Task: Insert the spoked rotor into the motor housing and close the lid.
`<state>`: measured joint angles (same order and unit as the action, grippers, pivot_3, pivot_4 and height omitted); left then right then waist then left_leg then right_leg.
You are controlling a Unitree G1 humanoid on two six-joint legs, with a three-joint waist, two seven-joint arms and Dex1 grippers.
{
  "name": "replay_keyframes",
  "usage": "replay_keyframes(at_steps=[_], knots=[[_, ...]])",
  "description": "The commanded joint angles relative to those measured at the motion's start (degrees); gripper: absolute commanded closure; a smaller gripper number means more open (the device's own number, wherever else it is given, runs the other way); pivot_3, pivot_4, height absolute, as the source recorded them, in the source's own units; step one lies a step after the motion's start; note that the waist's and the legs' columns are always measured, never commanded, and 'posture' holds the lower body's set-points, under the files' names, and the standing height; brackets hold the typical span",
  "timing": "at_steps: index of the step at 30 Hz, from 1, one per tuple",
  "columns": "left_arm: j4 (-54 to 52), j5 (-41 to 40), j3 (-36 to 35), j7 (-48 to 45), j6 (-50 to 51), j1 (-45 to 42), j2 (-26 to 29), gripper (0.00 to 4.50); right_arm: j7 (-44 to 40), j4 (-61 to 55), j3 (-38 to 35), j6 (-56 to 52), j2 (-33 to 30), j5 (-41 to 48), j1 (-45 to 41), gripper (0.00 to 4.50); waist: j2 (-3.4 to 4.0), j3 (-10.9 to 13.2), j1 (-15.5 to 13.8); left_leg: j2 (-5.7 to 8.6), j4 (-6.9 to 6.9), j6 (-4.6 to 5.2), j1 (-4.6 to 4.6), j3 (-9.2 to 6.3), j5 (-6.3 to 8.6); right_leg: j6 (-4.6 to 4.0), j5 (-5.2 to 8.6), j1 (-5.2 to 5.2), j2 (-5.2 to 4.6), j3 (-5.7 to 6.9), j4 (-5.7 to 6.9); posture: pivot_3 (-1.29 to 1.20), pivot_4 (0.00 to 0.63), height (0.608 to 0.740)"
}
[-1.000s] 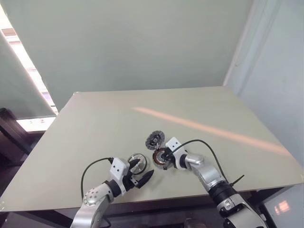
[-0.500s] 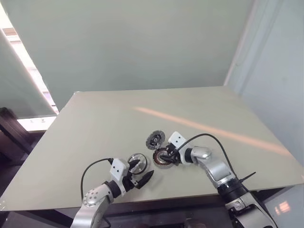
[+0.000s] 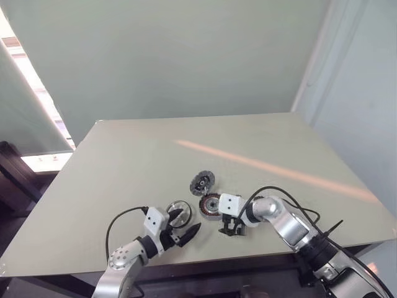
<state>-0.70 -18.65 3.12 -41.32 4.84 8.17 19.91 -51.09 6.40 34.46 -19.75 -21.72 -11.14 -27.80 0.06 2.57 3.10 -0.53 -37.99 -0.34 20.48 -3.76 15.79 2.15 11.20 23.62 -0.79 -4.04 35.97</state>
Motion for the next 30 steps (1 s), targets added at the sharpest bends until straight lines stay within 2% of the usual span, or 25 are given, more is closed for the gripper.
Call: replay_keyframes(at_steps=[1,5,8,16,19,30], knots=[[-0.7,0.4,-0.6,-0.3,-1.0,-1.1,0.3,0.0,0.4,1.5,0.8,3.6,0.4,-2.5,-2.6,0.02,0.0,0.0,0.0,0.0,-0.01,0.0,0.0,0.0,0.0,0.0,0.0,0.0,0.0,0.0,0.0,0.0,0.0,0.74],[-0.8,0.4,-0.5,-0.1,-1.2,-1.0,0.1,0.0,0.9,4.9,1.5,5.9,1.0,-4.5,-3.4,0.02,-0.01,0.0,-0.2,0.0,0.0,0.0,0.01,-0.01,0.0,0.0,0.0,-0.01,0.0,0.01,-0.02,0.0,0.0,0.74],[-0.9,0.4,-0.6,0.1,-1.3,-0.9,0.0,0.0,1.1,6.6,1.4,7.0,1.1,-5.3,-3.6,0.62,-0.01,0.0,-0.2,0.0,0.01,0.0,0.02,-0.01,0.0,0.0,0.0,-0.01,-0.01,0.01,-0.04,0.0,0.0,0.74],[-1.1,0.4,-0.8,0.3,-1.4,-0.6,-0.1,0.0,1.6,9.7,1.5,9.6,1.1,-6.3,-3.8,3.48,-0.04,0.0,-0.1,0.0,0.0,0.0,-0.05,-0.01,0.0,0.0,0.0,-0.06,0.0,0.01,-0.01,0.0,0.0,0.74],[-1.1,0.4,-0.8,0.4,-1.5,-0.7,-0.1,0.0,2.2,11.0,1.2,11.1,1.5,-6.9,-4.1,4.41,-0.02,0.0,-0.1,-0.01,0.02,0.0,-0.09,-0.01,0.0,0.0,0.0,-0.09,0.0,0.02,-0.01,0.0,0.0,0.74],[-1.1,0.4,-0.9,0.5,-1.6,-0.5,-0.1,0.0,0.7,9.6,0.0,10.8,2.4,-5.4,-4.5,4.46,-0.02,0.0,-0.1,-0.01,-0.02,0.0,-0.1,-0.01,0.0,0.0,0.0,-0.1,0.0,0.02,0.02,0.0,0.0,0.74]])
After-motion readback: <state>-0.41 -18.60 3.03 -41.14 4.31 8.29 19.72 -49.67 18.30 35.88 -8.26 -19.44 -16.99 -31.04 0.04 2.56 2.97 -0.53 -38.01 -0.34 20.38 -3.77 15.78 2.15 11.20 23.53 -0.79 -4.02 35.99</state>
